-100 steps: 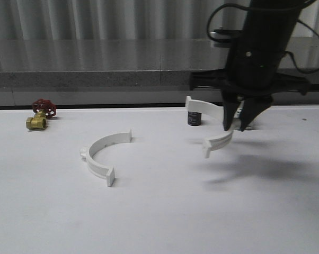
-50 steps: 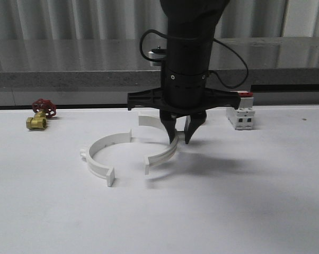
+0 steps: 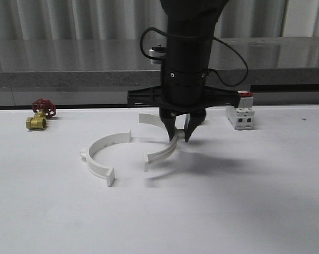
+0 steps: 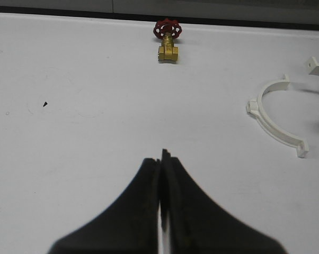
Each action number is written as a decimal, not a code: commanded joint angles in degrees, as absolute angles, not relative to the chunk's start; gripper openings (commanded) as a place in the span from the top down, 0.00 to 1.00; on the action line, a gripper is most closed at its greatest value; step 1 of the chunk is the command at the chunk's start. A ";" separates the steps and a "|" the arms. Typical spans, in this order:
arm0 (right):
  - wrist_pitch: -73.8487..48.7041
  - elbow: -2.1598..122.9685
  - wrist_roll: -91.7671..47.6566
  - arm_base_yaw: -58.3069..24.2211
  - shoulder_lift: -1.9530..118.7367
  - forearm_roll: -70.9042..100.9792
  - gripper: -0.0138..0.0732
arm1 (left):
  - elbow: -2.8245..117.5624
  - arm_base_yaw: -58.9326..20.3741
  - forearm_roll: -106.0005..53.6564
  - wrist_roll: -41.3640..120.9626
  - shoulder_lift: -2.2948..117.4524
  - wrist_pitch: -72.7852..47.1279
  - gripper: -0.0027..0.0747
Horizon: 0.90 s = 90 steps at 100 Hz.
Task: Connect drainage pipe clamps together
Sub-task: 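Lower the held half with the right gripper, aligning its ends with the placed half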
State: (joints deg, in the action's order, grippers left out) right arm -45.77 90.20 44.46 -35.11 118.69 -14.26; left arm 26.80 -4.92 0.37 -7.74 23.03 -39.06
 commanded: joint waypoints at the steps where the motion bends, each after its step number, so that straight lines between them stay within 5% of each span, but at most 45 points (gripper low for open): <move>1: -44.20 91.93 44.60 -35.11 115.50 -14.37 0.71 | 28.29 -4.84 0.00 -8.12 23.47 -35.39 0.99; 90: -43.48 91.99 53.14 -36.31 118.54 -11.57 0.71 | 28.29 -4.84 0.00 -8.12 23.47 -35.39 0.99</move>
